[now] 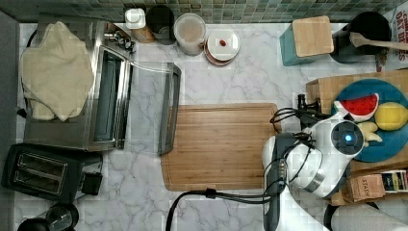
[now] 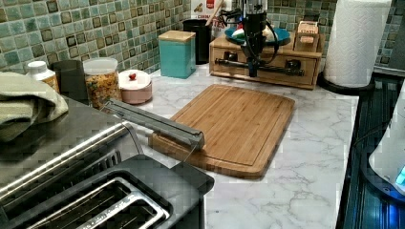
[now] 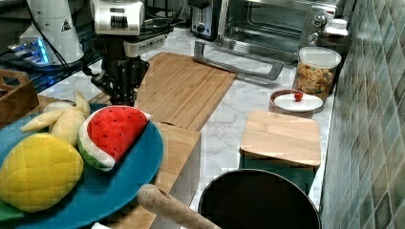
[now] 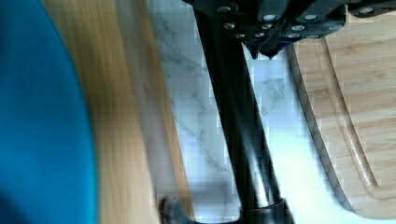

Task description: Close the drawer.

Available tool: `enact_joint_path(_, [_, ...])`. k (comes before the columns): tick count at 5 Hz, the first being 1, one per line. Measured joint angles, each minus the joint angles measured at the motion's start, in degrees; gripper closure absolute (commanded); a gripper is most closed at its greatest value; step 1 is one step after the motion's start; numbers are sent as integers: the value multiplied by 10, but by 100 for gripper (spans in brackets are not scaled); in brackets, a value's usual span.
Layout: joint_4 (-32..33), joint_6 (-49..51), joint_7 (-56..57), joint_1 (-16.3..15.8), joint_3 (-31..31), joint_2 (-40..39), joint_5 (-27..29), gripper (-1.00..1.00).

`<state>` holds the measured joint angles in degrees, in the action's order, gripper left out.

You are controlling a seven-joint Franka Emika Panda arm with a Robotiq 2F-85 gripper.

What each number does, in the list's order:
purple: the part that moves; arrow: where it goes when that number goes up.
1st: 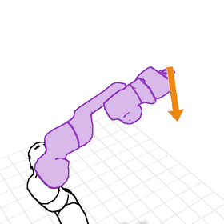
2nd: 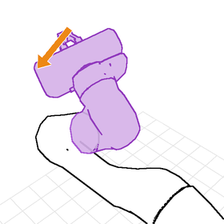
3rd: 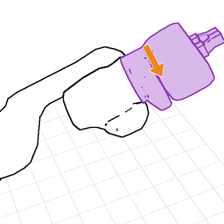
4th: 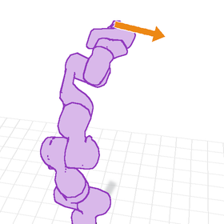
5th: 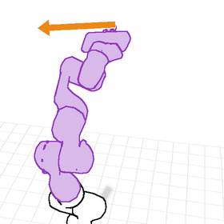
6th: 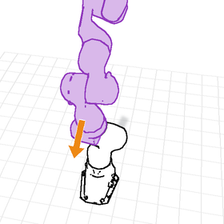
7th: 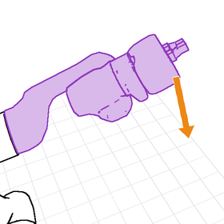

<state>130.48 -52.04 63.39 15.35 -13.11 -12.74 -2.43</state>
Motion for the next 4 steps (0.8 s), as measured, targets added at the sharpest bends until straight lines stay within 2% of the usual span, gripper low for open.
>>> enact_joint_path(1, [21, -35, 0, -10, -7, 6, -13, 100])
enact_joint_path(4, [24, -36, 0, -11, -6, 9, -26, 100])
